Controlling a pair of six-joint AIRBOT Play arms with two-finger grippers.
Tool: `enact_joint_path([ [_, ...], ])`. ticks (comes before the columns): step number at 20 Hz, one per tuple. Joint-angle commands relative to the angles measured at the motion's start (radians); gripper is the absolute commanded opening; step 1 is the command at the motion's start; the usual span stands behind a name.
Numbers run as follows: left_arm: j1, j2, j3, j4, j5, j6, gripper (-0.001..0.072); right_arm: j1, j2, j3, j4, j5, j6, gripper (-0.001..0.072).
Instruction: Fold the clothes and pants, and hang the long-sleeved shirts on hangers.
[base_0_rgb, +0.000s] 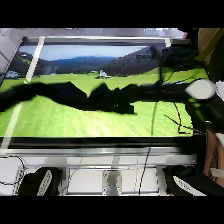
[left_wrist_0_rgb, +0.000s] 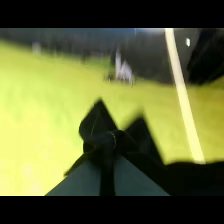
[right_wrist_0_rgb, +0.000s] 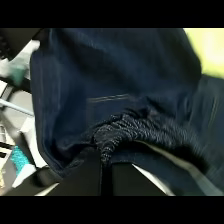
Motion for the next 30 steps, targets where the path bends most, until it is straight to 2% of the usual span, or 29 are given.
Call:
enact_joint_path([
  [1, 0.002, 0.002, 0.267, 0.031, -0.047, 0.005, 0.002, 0.001, 0.046, 0.146, -0.019, 0.115, 0.173, 0.0021],
  [4, 0.0, -0.087, 0.337, 0.017, -0.051, 0.005, 0.002, 0.001, 0.002, 0.153, -0.039, 0.13, 0.2, 0.002],
  [7, -0.048, -0.271, 0.336, 0.004, -0.117, 0.005, 0.0021, 0.001, -0.143, 0.153, -0.076, 0.117, 0.174, 0.002],
  [8, -0.069, -0.348, 0.336, 0.004, -0.119, 0.017, 0.0021, 0.001, -0.206, 0.153, -0.076, 0.11, 0.152, 0.002],
  [10, -0.101, -0.503, 0.336, 0.004, -0.089, 0.097, 0.0021, 0.001, -0.353, 0.153, -0.08, 0.055, 0.086, 0.0021],
  [12, -0.11, -0.666, 0.336, 0.003, 0.006, 0.113, 0.0021, -0.008, -0.511, 0.153, -0.079, -0.087, 0.053, 0.0021],
  [16, -0.113, -0.912, 0.336, 0.002, 0.248, 0.112, 0.0021, -0.033, -0.743, 0.153, -0.06, -0.439, 0.051, 0.0021],
  [18, -0.117, -0.961, 0.336, -0.004, 0.298, 0.113, 0.0021, -0.044, -0.793, 0.153, -0.063, -0.591, 0.034, 0.0021],
  [19, -0.12, -0.963, 0.336, -0.005, 0.296, 0.112, 0.0021, -0.051, -0.798, 0.153, -0.063, -0.623, -0.01, 0.0021],
  [21, -0.126, -0.935, 0.336, -0.006, 0.225, 0.113, 0.0021, -0.079, -0.792, 0.153, -0.066, -0.577, -0.048, 0.0021],
  [23, -0.127, -0.879, 0.325, 0.019, 0.062, 0.11, 0.0021, -0.115, -0.779, 0.153, -0.082, -0.383, -0.055, 0.0022],
  [25, -0.126, -0.781, 0.249, 0.057, -0.047, 0.1, 0.0021, -0.13, -0.742, 0.153, -0.19, -0.182, -0.052, 0.0021],
  [28, -0.122, -0.566, 0.018, 0.169, -0.055, 0.042, 0.002, -0.103, -0.618, 0.152, -0.401, 0.017, -0.006, 0.0021],
  [30, -0.123, -0.434, -0.152, 0.187, -0.055, 0.015, 0.002, -0.074, -0.56, 0.146, -0.509, 0.134, 0.003, 0.0021],
])
